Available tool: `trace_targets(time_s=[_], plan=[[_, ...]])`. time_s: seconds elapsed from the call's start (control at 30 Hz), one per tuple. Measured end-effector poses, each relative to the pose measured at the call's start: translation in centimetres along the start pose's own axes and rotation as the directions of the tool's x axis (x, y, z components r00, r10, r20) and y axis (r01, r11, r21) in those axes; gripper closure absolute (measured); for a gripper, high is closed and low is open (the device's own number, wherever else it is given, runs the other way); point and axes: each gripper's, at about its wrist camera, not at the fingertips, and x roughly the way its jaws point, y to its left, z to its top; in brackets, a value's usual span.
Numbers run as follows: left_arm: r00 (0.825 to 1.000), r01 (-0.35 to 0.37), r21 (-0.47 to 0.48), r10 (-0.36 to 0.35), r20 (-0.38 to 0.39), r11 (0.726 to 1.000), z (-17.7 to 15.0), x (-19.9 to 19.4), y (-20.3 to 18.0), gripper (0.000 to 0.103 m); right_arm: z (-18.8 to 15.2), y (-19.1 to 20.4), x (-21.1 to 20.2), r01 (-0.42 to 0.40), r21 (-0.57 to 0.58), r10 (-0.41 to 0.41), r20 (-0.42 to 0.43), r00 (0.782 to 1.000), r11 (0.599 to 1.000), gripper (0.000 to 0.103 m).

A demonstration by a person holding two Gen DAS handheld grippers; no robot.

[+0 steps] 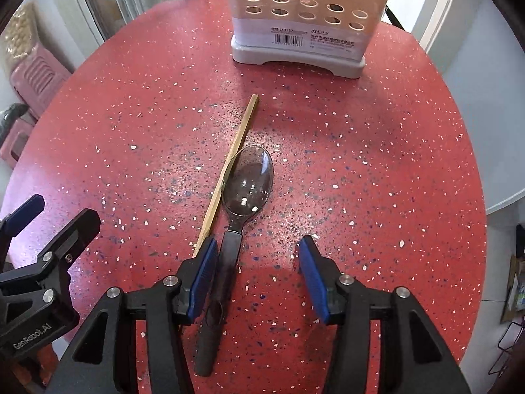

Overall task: Organize utensils
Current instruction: 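Move both tools back over the last spoon and chopstick, then grasp the dark-handled spoon by its handle with the right tool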

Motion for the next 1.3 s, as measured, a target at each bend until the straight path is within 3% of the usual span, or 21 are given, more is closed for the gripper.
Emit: trace_targets(time_s=[0.13, 0.23, 0.5, 0.63, 0.8, 1.03, 1.1, 1.3], plan=[[1.0, 0.001, 0.005, -0.001, -0.015, 1.0, -0.1, 0.2, -0.1, 0.0, 0.1, 0.6, -0.2, -0.002, -0.015, 0.002, -0.001, 1.0, 1.0, 0.052], [1.0, -0.005, 0.022, 0.005, -0.016, 1.0, -0.1, 0.2, -0.5, 0.0, 0.1, 0.4, -0.2, -0.003, 0.001, 0.003, 0.001, 1.0, 1.0, 0.058], [0.999, 0.001, 0.044, 0.001, -0.048, 0.999, 0.3, 0.7, -1.8, 0.0, 0.0, -1.9, -0.6, -0.018, 0.024, 0.018, 0.009, 1.0, 1.0, 0.09], [0.998, 0.024, 0.063, -0.02, -0.061, 0.998, 0.8, 0.9, -2.9, 0.0, -0.3, -2.8, -0.8, -0.075, 0.032, 0.074, 0.021, 0.997, 0.997, 0.091], [0.989, 0.11, 0.141, -0.094, -0.112, 0.984, 1.6, 1.5, -5.5, 0.0, -0.6, -6.5, -1.5, -0.168, 0.101, 0.164, 0.046, 0.985, 0.981, 0.091], [0.977, 0.138, 0.243, -0.091, -0.193, 0.96, 2.7, 3.5, -9.6, 0.002, -0.9, -9.3, -3.1, -0.214, 0.139, 0.204, 0.083, 0.975, 0.967, 0.091], [0.974, 0.138, 0.256, -0.085, -0.208, 0.957, 2.9, 3.9, -10.4, 0.009, -0.6, -10.4, -3.3, -0.227, 0.145, 0.216, 0.089, 0.972, 0.963, 0.091], [0.957, 0.155, 0.323, -0.062, -0.282, 0.933, 4.4, 4.6, -12.3, 0.015, -0.6, -11.5, -4.0, -0.269, 0.163, 0.254, 0.104, 0.961, 0.949, 0.091]])
